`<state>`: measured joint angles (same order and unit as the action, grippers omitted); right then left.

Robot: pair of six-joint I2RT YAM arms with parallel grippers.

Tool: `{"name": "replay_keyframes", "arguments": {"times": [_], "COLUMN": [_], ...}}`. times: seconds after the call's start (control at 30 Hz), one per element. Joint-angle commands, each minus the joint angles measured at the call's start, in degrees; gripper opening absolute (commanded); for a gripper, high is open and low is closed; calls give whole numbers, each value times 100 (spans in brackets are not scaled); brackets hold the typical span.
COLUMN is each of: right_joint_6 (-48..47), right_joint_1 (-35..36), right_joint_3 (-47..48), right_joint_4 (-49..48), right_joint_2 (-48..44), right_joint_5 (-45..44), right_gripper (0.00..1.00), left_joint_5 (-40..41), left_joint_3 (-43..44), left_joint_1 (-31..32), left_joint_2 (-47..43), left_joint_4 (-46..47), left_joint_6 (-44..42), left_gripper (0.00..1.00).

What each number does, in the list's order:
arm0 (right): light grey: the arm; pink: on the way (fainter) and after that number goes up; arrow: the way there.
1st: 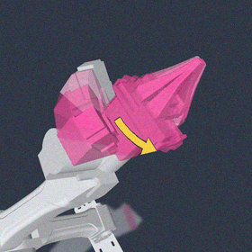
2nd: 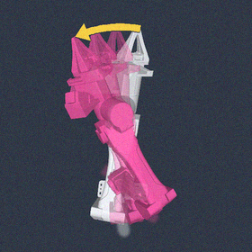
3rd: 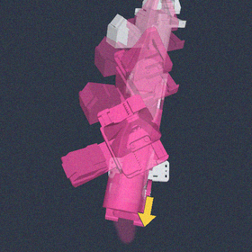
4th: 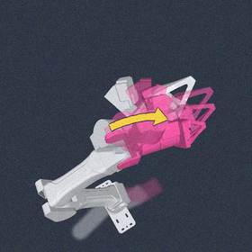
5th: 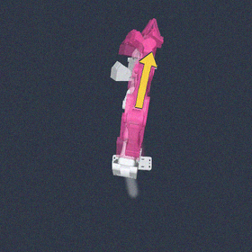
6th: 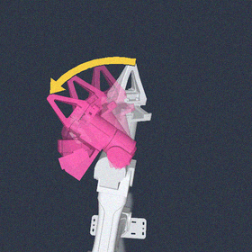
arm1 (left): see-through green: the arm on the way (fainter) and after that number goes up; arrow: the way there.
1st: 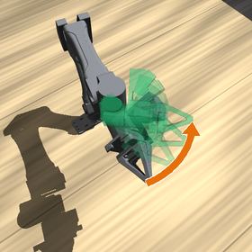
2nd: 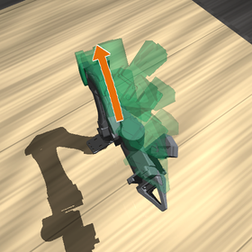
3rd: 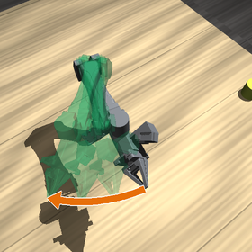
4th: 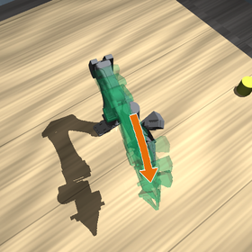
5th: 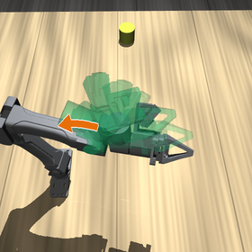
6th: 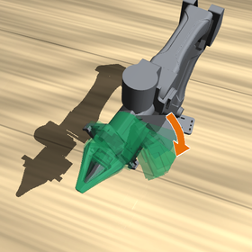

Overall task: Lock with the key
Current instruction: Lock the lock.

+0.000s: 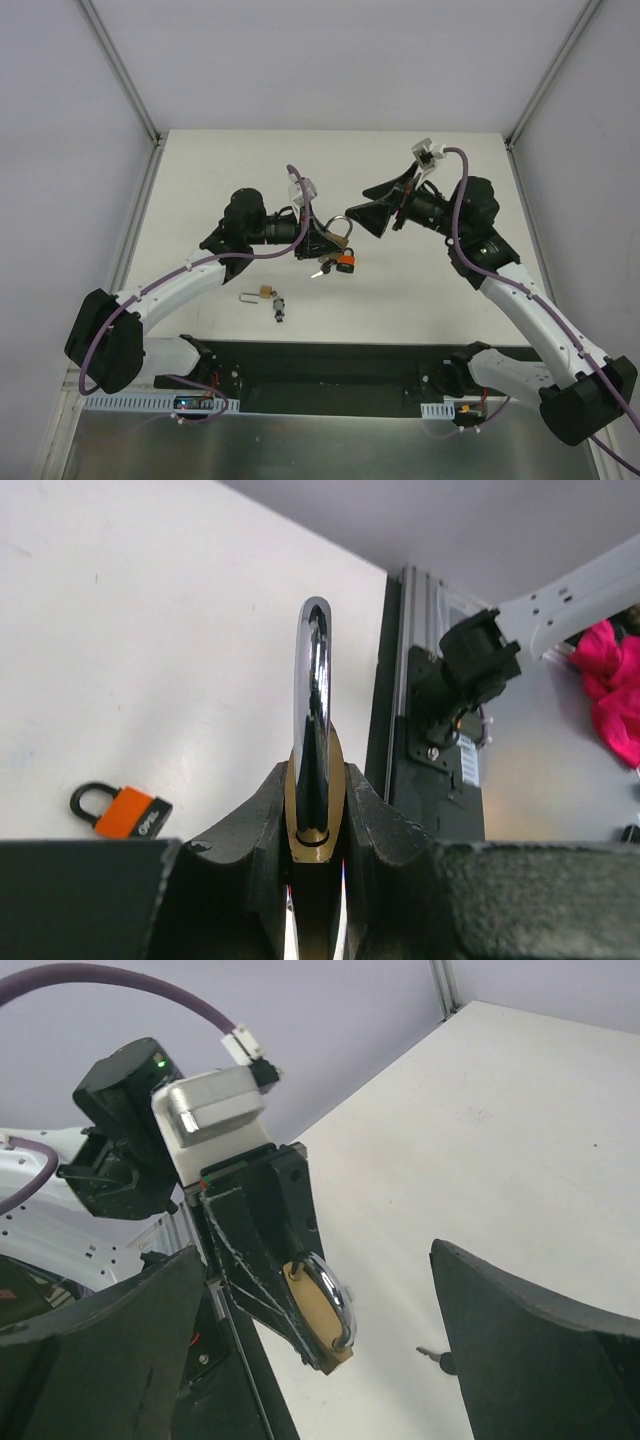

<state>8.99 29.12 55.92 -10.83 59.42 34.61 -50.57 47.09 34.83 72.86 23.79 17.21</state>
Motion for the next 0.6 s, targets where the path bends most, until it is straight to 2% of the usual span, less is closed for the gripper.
{"name": "replay_keyframes", "arguments": {"times": [0.0, 0.13, 0.2, 0.3, 0.4, 0.5, 0.57], "right_joint_6": [576, 1085, 1183, 1078, 1043, 1200, 1262], "right_joint_1": [-74, -65, 5, 251, 445, 559, 594], "right_joint_3": [-90, -143, -169, -161, -143, -125, -125], "right_joint_4": [-1033, -1614, -1965, -2020, -2072, -2300, -2475], "right_joint_2": [78, 377, 474, 597, 790, 975, 1072], "right_joint_5": [246, 669, 845, 776, 767, 801, 828], "right_gripper": [97, 98, 99, 92, 84, 72, 58], "left_joint_5": [196, 205, 214, 231, 196, 135, 100], "left_joint_3": [-165, -437, -446, -420, -446, -411, -402], "left_joint_1": [24, 24, 24, 24, 24, 24, 24], "left_joint_2": [-404, -395, -387, -378, -352, -351, -351], "left_joint_4": [2593, 3666, 3843, 3870, 4063, 4098, 4116], "left_joint_6": [1001, 1477, 1583, 1610, 1671, 1724, 1750], "left_gripper": [0, 0, 0, 0, 0, 0, 0]}}
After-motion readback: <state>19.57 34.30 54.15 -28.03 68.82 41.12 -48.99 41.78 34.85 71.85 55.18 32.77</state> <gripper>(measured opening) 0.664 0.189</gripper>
